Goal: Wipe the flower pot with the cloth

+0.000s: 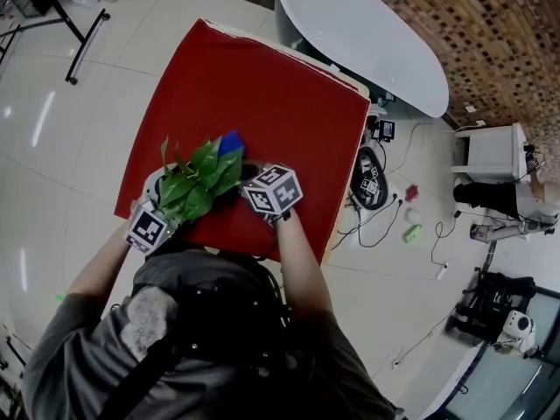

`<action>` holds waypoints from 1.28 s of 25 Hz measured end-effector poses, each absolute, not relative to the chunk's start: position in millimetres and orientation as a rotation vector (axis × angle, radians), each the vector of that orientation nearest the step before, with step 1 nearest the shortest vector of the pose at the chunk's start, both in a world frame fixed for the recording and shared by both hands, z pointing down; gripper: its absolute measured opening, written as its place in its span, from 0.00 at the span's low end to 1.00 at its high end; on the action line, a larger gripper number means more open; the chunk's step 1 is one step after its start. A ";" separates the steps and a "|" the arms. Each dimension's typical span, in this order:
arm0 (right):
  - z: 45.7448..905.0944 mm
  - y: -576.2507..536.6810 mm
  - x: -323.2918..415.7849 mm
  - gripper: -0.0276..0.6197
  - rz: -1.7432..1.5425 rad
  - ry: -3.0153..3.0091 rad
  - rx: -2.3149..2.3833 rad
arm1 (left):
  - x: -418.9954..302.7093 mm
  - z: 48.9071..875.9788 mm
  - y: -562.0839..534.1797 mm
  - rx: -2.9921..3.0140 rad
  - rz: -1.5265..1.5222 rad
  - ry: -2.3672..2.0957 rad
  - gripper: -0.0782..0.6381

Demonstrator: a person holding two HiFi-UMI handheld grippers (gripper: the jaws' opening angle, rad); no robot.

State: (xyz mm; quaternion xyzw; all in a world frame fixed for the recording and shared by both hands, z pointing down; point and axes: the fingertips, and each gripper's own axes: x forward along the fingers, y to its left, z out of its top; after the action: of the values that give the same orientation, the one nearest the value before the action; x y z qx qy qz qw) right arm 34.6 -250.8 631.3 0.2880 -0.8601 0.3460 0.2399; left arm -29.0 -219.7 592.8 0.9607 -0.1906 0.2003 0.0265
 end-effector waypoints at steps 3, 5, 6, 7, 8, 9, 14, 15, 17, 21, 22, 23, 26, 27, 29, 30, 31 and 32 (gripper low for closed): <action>630.8 -243.2 35.1 0.16 0.946 -2.348 0.798 | -48.9 596.0 -215.8 2.914 0.630 -0.720 0.74; 631.5 -231.0 34.4 0.16 0.942 -2.345 0.800 | -67.5 602.3 -205.1 2.845 0.629 -0.815 0.74; 631.6 -224.8 34.7 0.16 0.940 -2.345 0.800 | -75.9 606.8 -198.7 2.815 0.642 -0.856 0.74; 631.2 -219.2 35.0 0.16 0.939 -2.345 0.799 | -83.1 611.5 -192.4 2.786 0.659 -0.889 0.74; 630.0 -214.2 35.2 0.16 0.939 -2.347 0.797 | -88.5 615.4 -186.7 2.761 0.678 -0.909 0.74; 628.2 -209.5 34.9 0.16 0.940 -2.348 0.795 | -91.8 617.5 -181.5 2.742 0.697 -0.918 0.74; 618.4 -176.1 31.9 0.16 0.954 -2.356 0.783 | -73.3 602.3 -156.9 2.749 0.684 -0.905 0.74; 617.2 -167.6 30.7 0.16 0.958 -2.359 0.777 | -66.8 599.7 -152.5 2.747 0.672 -0.914 0.74; 616.1 -152.3 27.1 0.16 0.970 -2.367 0.760 | -55.1 596.5 -148.7 2.738 0.645 -0.954 0.74; 618.6 -135.3 26.0 0.16 0.992 -2.383 0.720 | -29.6 589.6 -162.8 2.715 0.581 -1.099 0.75; 619.5 -132.3 26.0 0.16 0.991 -2.385 0.714 | -24.6 587.8 -166.3 2.717 0.575 -1.131 0.75; 619.9 -129.8 25.5 0.16 0.988 -2.385 0.713 | -21.5 585.9 -168.3 2.722 0.570 -1.156 0.75; 618.4 -128.3 31.1 0.16 0.973 -2.365 0.754 | -20.6 583.5 -168.7 2.744 0.558 -1.175 0.75; 616.3 -130.0 37.1 0.16 0.970 -2.358 0.775 | -21.0 584.5 -168.4 2.750 0.558 -1.164 0.75; 606.6 -136.8 51.8 0.16 0.970 -2.365 0.821 | -21.5 587.6 -167.3 2.762 0.559 -1.133 0.75; 599.1 -141.8 58.1 0.16 0.969 -2.382 0.840 | -21.8 588.8 -166.3 2.770 0.557 -1.114 0.75; 590.7 -147.6 62.5 0.16 0.965 -2.406 0.852 | -21.9 589.6 -165.4 2.780 0.554 -1.092 0.75; 582.5 -153.8 64.6 0.16 0.960 -2.434 0.854 | -21.8 590.2 -164.6 2.792 0.552 -1.068 0.75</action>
State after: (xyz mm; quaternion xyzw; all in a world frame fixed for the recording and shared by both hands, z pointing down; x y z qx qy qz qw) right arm 64.6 -153.8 582.5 0.3044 -0.8676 0.3423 0.1935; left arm -21.8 -164.6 590.2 0.9173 -0.3509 0.1812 0.0510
